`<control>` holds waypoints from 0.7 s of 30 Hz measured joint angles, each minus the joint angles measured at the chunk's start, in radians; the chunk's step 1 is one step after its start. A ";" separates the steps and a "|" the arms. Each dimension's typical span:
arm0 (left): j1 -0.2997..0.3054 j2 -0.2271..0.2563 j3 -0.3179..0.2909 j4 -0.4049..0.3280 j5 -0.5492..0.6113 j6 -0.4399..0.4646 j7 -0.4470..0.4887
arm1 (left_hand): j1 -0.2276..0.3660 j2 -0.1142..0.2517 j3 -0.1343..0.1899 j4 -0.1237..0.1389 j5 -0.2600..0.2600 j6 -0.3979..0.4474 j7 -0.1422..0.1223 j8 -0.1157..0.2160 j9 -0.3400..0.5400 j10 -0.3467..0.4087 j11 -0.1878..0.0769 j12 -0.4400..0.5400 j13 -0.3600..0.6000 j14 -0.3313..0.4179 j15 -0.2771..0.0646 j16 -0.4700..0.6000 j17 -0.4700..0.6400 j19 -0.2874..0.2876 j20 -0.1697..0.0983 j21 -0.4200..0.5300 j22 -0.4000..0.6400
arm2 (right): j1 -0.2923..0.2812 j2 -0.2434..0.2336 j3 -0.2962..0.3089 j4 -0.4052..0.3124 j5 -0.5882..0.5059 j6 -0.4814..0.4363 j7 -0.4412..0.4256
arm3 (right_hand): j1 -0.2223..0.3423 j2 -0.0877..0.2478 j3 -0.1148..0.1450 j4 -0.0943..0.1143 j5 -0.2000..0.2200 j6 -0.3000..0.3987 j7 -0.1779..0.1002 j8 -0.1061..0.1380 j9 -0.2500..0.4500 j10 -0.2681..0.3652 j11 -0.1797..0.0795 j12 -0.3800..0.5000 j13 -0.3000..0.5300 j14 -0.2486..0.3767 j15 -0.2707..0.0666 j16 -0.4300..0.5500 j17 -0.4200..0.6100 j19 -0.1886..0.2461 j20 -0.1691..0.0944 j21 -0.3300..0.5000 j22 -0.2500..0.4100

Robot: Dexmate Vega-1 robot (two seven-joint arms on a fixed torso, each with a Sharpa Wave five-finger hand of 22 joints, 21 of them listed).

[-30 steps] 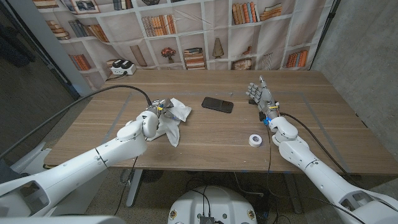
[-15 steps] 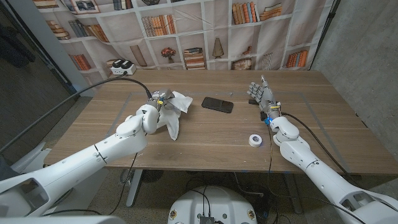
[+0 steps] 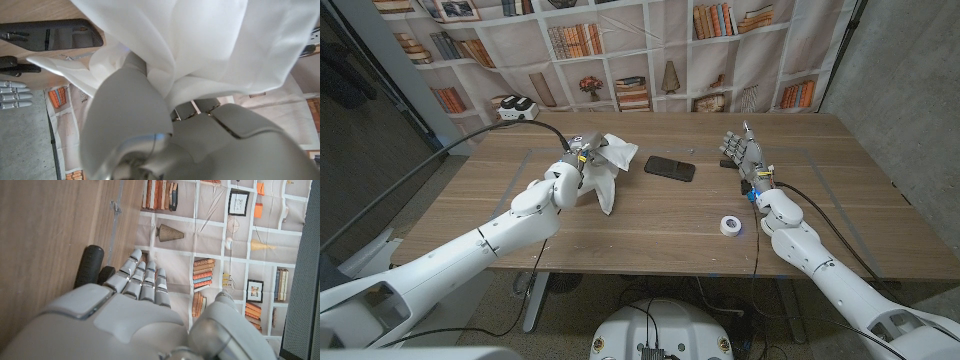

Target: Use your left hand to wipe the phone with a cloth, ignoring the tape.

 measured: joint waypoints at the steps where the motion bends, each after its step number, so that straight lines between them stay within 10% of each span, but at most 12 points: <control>1: 0.000 0.000 0.000 0.000 0.002 -0.006 0.002 | 0.000 0.000 0.001 0.001 0.000 0.000 0.000 0.000 0.000 0.000 0.000 0.000 0.003 0.000 0.000 -0.001 0.000 -0.004 0.004 0.000 0.000 | -0.001 0.000 0.001 -0.001 0.000 0.000 0.000 | 0.000 0.000 0.000 0.000 0.000 0.000 0.000 0.000 0.000 0.000 0.000 0.000 0.000 0.000 0.000 0.000 0.000 0.000 0.000 0.000 0.000; 21: -0.081 -0.061 0.000 0.088 0.076 -0.138 0.019 | -0.002 -0.002 0.008 0.008 -0.004 0.004 -0.011 0.007 -0.011 0.001 -0.001 0.004 0.042 0.002 0.002 -0.005 0.013 -0.024 0.013 -0.005 0.000 | -0.038 -0.001 0.010 -0.033 0.002 0.022 -0.029 | 0.004 0.004 0.001 -0.007 0.000 0.000 0.000 0.000 0.000 0.009 0.002 0.000 0.000 0.005 0.005 0.000 0.000 0.000 0.000 -0.007 0.000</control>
